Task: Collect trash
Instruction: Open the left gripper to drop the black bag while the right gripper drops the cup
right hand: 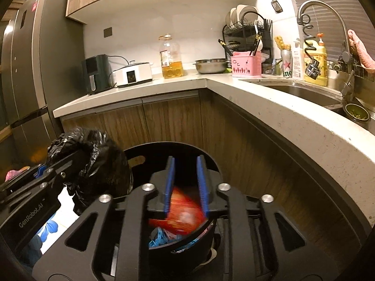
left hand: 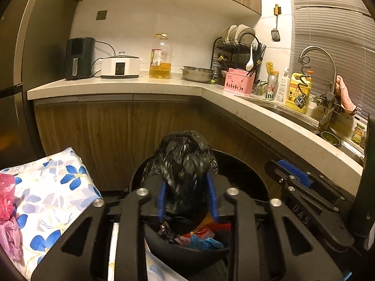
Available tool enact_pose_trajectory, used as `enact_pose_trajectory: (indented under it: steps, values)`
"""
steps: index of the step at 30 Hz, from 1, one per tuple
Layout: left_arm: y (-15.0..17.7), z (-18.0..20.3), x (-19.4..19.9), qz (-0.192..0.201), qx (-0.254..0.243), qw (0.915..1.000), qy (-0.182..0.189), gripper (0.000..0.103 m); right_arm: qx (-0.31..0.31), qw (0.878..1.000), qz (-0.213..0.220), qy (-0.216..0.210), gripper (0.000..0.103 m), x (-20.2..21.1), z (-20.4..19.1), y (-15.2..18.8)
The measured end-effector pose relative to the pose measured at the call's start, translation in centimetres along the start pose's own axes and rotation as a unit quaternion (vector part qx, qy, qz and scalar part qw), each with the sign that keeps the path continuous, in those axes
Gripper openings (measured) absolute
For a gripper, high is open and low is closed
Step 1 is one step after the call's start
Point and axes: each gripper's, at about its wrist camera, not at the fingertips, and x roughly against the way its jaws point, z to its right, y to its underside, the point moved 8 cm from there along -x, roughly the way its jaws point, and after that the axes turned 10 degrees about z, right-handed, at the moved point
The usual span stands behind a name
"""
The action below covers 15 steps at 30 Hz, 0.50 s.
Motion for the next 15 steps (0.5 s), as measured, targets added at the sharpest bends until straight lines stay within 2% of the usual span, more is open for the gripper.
enact_pose_trajectory:
  steps: [2,6,8,10,15]
  values:
    - [0.0,-0.1,0.1,0.002,0.0,1.0,-0.003,0.044,-0.002,1.0,0.002,0.001,0.03,0.2,0.1,-0.1]
    - [0.0,-0.8,0.7,0.004,0.007,0.9999,-0.008,0.051,-0.004,1.0,0.008,0.007,0.044,0.8,0.5,-0.4]
    - [0.1,-1.2,1.1,0.007,0.011,0.9999,-0.011,0.061,-0.007,1.0,0.009,0.008,0.049,1.2,0.6,-0.5]
    - [0.1,-1.3,1.4,0.008,0.012,0.9998,-0.014,0.064,-0.011,1.0,0.011,0.009,0.058,1.7,0.5,-0.5]
    - [0.1,-2.2,2.7,0.01,0.023,0.9994,-0.025,0.073,-0.004,1.0,0.017,0.009,0.069,3.1,0.1,-0.6]
